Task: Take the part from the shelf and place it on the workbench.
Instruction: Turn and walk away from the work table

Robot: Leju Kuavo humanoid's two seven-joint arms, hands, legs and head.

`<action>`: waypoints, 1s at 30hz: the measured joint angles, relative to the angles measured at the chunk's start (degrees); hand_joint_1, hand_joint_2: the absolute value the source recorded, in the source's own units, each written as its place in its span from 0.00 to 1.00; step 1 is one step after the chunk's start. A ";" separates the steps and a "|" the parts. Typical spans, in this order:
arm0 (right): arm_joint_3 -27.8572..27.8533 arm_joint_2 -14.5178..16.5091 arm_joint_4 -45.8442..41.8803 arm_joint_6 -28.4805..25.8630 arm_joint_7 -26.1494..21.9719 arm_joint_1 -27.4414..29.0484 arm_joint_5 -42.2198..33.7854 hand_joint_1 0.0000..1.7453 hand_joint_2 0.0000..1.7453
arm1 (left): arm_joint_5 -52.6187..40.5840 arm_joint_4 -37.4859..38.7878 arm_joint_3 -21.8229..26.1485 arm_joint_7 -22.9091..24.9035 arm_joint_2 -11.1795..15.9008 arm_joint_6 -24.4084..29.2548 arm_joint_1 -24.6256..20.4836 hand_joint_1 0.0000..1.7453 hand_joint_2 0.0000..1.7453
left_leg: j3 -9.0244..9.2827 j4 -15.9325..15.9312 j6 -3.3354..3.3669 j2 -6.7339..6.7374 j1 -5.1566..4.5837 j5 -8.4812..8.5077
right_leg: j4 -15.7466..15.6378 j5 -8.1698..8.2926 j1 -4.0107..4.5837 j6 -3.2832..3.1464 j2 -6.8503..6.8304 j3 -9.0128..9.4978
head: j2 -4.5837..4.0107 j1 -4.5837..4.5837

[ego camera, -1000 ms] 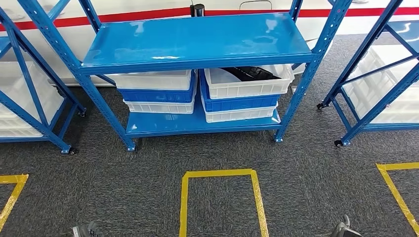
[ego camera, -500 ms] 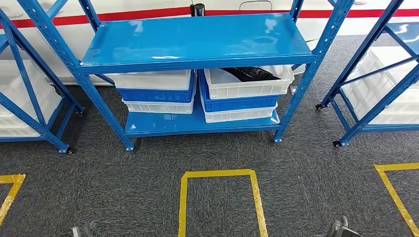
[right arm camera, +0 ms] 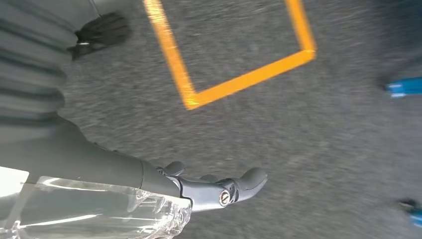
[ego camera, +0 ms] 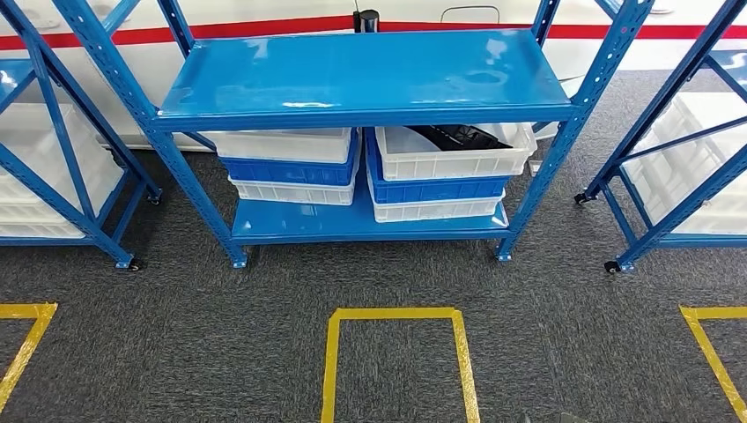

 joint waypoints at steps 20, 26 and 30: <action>0.14 -2.75 13.94 -3.98 8.52 -3.02 3.76 0.00 1.00 | -0.97 1.97 -0.21 4.51 0.24 3.25 0.96 0.00 1.00 | 0.85 -0.80 0.02 0.81 -0.40 0.23 | -1.49 -0.04 0.35 -0.12 -0.40 1.12 | 0.00 -0.12; 1.33 -2.92 15.80 -7.07 12.33 -2.90 6.42 0.00 1.00 | -1.62 2.30 -0.23 5.61 0.09 4.20 1.02 0.00 1.00 | 0.83 -0.75 0.46 0.80 -0.82 0.04 | -1.89 0.07 0.06 0.17 -0.41 1.35 | 0.00 -0.11; 1.71 -2.99 16.36 -7.09 12.40 -2.92 6.45 0.00 1.00 | -1.68 2.31 -0.24 5.61 0.04 4.26 1.02 0.00 1.00 | 0.83 -0.74 0.58 0.80 -0.88 -0.02 | -1.97 0.10 0.01 0.33 -0.41 1.46 | 0.00 -0.12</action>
